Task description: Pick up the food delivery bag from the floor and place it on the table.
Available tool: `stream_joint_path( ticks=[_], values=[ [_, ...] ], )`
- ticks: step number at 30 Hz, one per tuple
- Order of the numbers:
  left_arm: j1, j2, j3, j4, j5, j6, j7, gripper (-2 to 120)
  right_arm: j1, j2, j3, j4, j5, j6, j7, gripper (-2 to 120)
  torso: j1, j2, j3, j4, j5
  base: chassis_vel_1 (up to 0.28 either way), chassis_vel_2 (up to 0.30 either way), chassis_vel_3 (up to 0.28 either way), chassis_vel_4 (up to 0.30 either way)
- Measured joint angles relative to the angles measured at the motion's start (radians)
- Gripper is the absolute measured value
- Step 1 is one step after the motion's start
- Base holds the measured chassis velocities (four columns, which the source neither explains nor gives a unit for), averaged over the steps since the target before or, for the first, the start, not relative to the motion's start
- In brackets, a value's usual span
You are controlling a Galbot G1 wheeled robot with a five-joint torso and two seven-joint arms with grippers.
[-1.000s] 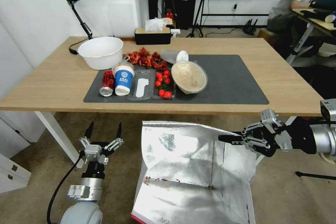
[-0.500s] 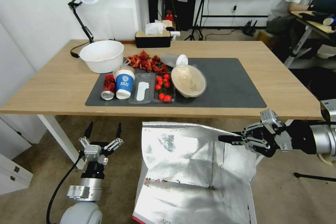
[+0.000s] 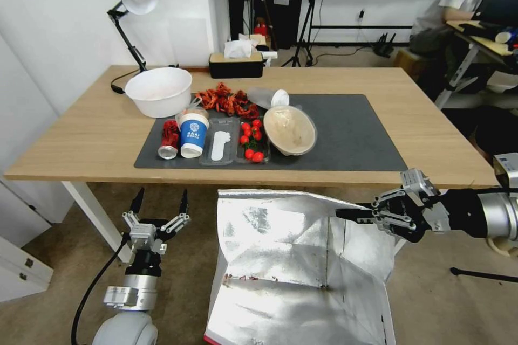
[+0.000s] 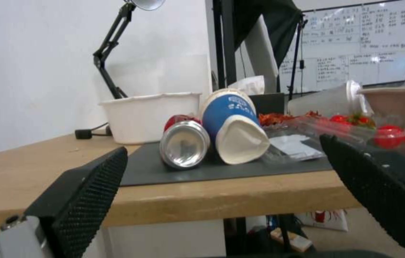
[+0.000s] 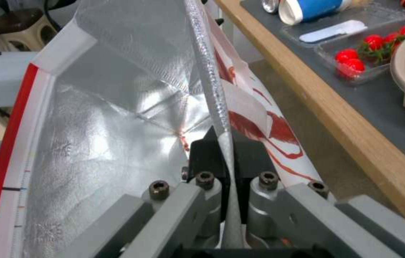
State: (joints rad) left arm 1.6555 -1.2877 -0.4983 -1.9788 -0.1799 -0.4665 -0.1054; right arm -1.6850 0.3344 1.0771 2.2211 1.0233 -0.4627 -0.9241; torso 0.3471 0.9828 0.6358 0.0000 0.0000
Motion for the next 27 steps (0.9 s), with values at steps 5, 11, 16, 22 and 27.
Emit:
stream_joint_path(
  ticks=[5,11,16,22,27],
  values=[
    [-0.001,-0.003,0.002,0.0,0.001,-0.002,0.002,100,0.002,0.002,-0.004,0.0,-0.003,0.003,0.001,0,0.012,0.028,0.015,0.0,0.0,0.0,0.0,0.0,0.0],
    [-0.005,-0.003,0.004,0.0,0.001,-0.003,0.002,100,0.009,0.0,-0.007,-0.001,-0.003,0.004,0.004,0,0.026,0.06,0.034,0.0001,0.0,0.0,0.0,0.0,0.0],
    [-0.006,-0.002,0.004,0.001,0.001,-0.004,0.003,100,0.015,-0.001,-0.012,-0.003,-0.002,0.005,0.005,0,0.035,0.079,0.045,0.0,-0.0001,0.0,0.0,0.0,0.0],
    [-0.009,0.0,0.004,0.002,-0.001,-0.005,0.006,100,0.019,0.0,-0.018,-0.003,-0.002,0.006,0.007,0,0.051,0.115,0.064,0.0,-0.0001,0.0,0.0,0.0,0.0],
    [-0.011,0.002,0.005,0.003,-0.004,-0.007,0.006,100,0.022,-0.002,-0.018,-0.006,-0.001,0.007,0.007,0,0.061,0.14,0.078,-0.0001,0.0,0.0,0.0,0.0,0.0]
  ],
)
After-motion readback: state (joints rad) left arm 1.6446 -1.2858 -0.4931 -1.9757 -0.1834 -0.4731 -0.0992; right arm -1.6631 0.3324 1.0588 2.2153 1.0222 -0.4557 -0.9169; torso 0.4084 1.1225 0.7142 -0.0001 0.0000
